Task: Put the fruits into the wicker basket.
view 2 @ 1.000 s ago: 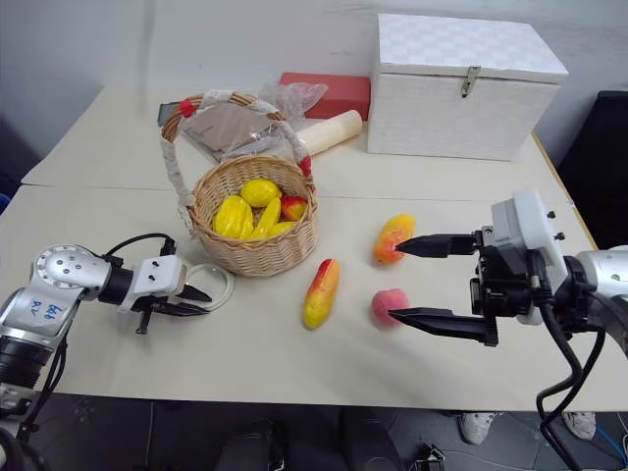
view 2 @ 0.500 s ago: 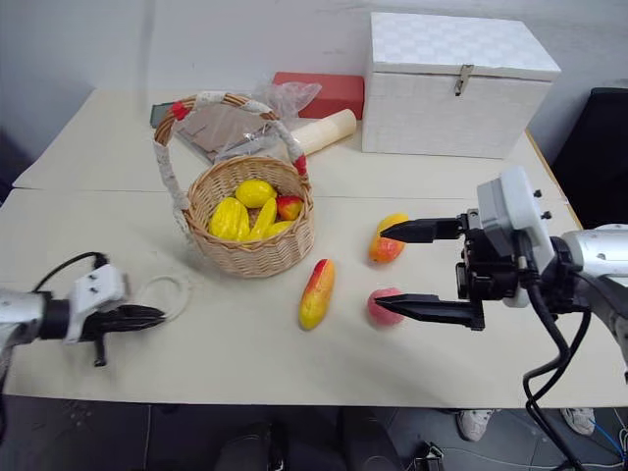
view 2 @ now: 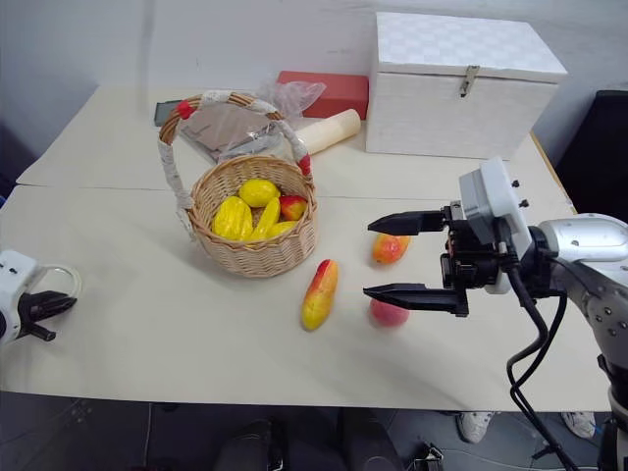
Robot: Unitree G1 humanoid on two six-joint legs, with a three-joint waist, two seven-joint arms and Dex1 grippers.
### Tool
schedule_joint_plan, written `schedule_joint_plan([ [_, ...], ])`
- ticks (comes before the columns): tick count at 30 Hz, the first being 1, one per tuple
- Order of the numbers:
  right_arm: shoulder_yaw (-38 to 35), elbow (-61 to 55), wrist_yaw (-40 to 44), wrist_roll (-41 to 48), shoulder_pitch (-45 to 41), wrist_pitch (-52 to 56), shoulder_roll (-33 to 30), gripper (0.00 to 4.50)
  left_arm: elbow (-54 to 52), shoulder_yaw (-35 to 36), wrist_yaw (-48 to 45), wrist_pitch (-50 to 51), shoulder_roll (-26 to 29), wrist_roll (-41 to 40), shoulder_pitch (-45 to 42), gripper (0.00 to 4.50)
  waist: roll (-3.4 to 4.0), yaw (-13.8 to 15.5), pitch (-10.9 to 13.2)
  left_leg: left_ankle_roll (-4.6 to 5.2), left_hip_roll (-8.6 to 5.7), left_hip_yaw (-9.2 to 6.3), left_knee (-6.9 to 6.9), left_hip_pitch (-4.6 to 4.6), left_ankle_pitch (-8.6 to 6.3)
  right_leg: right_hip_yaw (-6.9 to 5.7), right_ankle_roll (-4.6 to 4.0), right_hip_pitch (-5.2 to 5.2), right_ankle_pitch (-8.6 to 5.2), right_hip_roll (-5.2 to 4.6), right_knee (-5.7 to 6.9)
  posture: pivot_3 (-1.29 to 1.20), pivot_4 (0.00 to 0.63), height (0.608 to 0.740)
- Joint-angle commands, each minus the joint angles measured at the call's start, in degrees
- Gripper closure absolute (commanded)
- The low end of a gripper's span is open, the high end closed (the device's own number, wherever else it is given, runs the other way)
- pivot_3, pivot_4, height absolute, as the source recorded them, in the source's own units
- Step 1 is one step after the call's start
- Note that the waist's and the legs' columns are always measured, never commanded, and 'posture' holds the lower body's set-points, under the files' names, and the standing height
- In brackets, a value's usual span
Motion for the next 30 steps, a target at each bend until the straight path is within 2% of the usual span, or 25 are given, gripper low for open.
schedule_joint_plan([
  [1,-0.36,-0.15,0.70,-0.21,-1.20,-1.10,0.42,0.00,-3.05,3.69,-0.96,3.15,0.74,-2.68,0.11,2.13,-0.01,0.08,0.00,0.00,0.00,0.00,0.01,0.00,0.00,0.00,-0.01,0.00,0.00,0.00,0.01,0.00,0.150,0.740],
  [7,-1.31,-0.15,0.99,-0.54,-0.72,-0.58,-0.09,0.00,-11.85,10.51,-11.64,9.97,4.84,-13.50,-1.30,0.32,-0.23,0.28,0.00,-0.03,-0.02,-0.04,0.02,-0.11,-0.01,-0.09,-0.01,0.00,0.00,-0.08,-0.10,0.00,0.150,0.740],
  [9,-2.20,-0.54,1.07,-0.74,0.26,-0.66,-0.58,0.00,-18.26,13.07,-16.78,16.56,7.09,-21.23,-2.85,0.32,-0.27,0.38,0.03,-0.06,-0.02,-0.10,0.02,-0.16,-0.02,-0.16,-0.04,-0.01,-0.02,-0.09,-0.13,0.00,0.150,0.740],
  [12,-0.56,-1.39,1.57,-8.90,2.74,-7.04,-0.91,0.00,-28.85,12.80,-20.96,24.64,9.25,-32.08,-5.66,0.32,-0.24,0.59,0.03,-0.09,-0.02,-0.15,0.02,-0.21,-0.03,-0.30,-0.08,0.03,-0.04,-0.16,-0.22,0.00,0.150,0.740],
  [17,7.40,0.02,2.23,-22.19,2.47,-17.45,0.95,0.00,-41.45,8.34,-28.00,22.06,10.03,-41.19,-7.36,0.32,-0.09,-0.14,0.09,-0.11,-0.02,0.00,0.00,-0.15,-0.05,-0.15,-0.07,0.02,-0.05,-0.01,-0.21,0.00,0.150,0.740],
  [25,23.30,10.04,6.18,-41.75,-4.30,-38.08,7.62,0.00,-39.85,-5.38,-34.57,10.64,13.08,-36.12,-12.55,0.32,-0.07,-0.09,0.12,-0.29,0.01,0.04,0.10,0.06,0.19,-0.02,-0.13,0.00,-0.07,0.30,0.09,0.00,0.150,0.740],
  [30,31.57,18.04,8.36,-50.55,-8.72,-47.40,12.82,0.00,-38.24,-8.42,-36.22,7.60,13.31,-34.96,-14.93,0.32,-0.08,0.17,0.13,-0.28,0.01,0.14,0.16,0.01,0.19,0.04,-0.12,-0.05,-0.07,0.30,0.08,0.00,0.150,0.740],
])
